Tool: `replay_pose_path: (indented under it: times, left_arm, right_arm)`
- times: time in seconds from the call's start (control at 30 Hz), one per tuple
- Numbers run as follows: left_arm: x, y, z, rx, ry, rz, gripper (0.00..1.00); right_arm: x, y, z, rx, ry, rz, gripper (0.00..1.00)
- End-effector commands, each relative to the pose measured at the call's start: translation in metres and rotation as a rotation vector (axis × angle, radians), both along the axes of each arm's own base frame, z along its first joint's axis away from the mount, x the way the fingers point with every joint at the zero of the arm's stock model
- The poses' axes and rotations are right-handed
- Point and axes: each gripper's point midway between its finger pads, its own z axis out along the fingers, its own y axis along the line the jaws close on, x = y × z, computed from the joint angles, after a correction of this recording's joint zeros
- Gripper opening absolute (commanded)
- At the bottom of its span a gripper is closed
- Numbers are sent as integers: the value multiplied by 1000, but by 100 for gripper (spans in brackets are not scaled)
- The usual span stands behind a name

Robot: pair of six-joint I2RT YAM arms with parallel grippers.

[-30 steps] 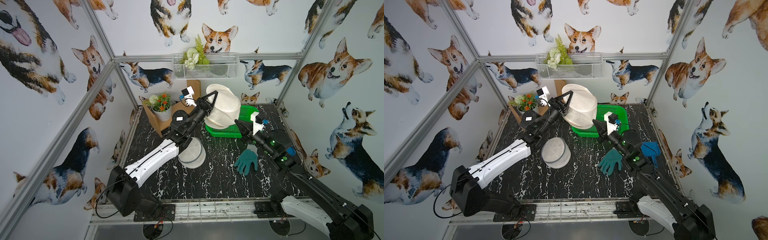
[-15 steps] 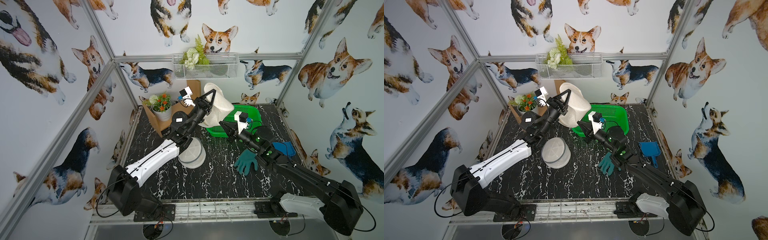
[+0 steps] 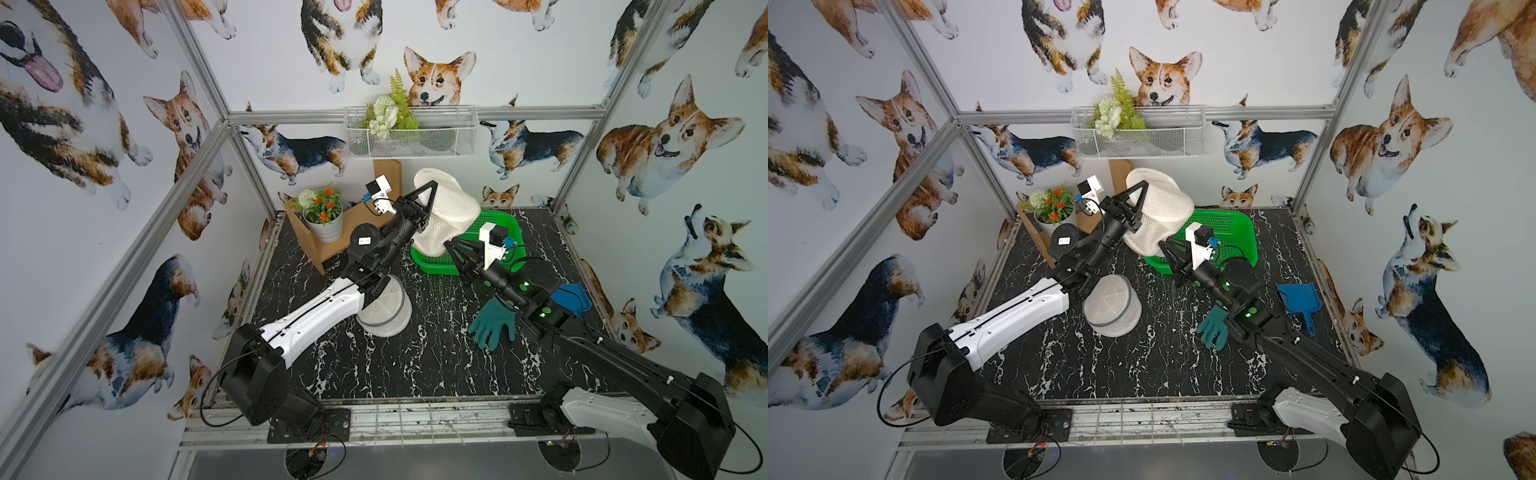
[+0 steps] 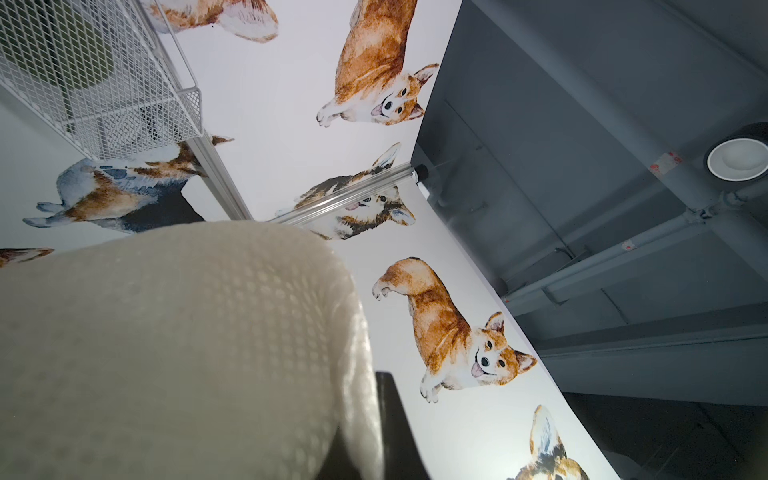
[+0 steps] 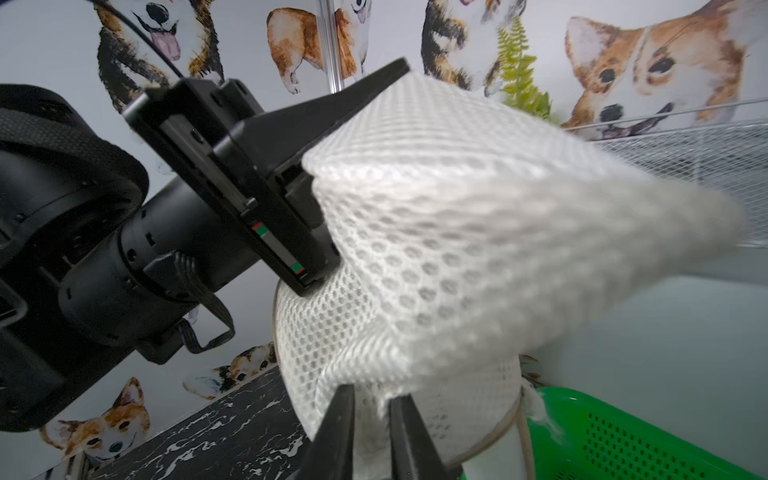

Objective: Turn the laundry bag inside out
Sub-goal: Turn over the laundry bag.

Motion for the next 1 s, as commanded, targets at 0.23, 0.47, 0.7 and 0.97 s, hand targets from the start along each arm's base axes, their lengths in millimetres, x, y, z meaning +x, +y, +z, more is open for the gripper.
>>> replay_pose_path:
  times: [0.23,0.47,0.7,0.97]
  left_arm:
    - [-11,-14,-18,228,-101,-184,0]
    - [-25,-24,-34,372,-190,-345,0]
    - [-42,-32,-45,481,-231,-495,0]
    - [-57,-34,-58,523,-231,-600,0]
  right_arm:
    - [-11,-69,-24,-125,358,-132,70]
    - [3,-83,22,45,555,9,69]
    - [26,-62,51,1,464,150,79]
    - [33,-38,46,-17,491,342,82]
